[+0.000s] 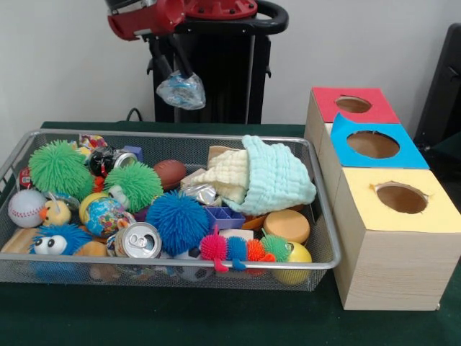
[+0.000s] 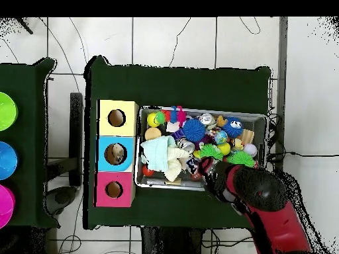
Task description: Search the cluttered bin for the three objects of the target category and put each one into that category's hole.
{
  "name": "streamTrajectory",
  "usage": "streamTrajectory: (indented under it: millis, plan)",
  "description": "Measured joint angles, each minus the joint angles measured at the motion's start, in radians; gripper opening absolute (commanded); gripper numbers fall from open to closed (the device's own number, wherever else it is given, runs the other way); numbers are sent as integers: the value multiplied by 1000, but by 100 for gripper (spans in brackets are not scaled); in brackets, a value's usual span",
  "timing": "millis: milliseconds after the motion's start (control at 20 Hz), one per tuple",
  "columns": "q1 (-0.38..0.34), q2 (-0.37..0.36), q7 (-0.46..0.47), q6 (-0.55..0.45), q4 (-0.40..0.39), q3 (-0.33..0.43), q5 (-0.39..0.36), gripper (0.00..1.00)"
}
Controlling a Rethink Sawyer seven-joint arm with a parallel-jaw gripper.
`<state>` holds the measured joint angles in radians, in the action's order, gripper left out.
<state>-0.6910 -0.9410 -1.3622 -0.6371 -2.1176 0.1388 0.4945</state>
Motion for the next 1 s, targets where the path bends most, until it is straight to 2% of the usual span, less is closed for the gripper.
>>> streamTrajectory:
  millis: [250,500,650,900,950,1000]
  plan:
    - [54,-62,0,0,-84,-26,84,0]
    - [180,-135,-1,2,-175,-37,240,0]
    - [229,-151,-2,10,-199,-38,297,0]
    - [348,-162,-2,77,-245,-37,483,0]
    - [384,-159,-2,114,-254,-37,556,0]
    - [401,-155,-2,136,-256,-37,596,0]
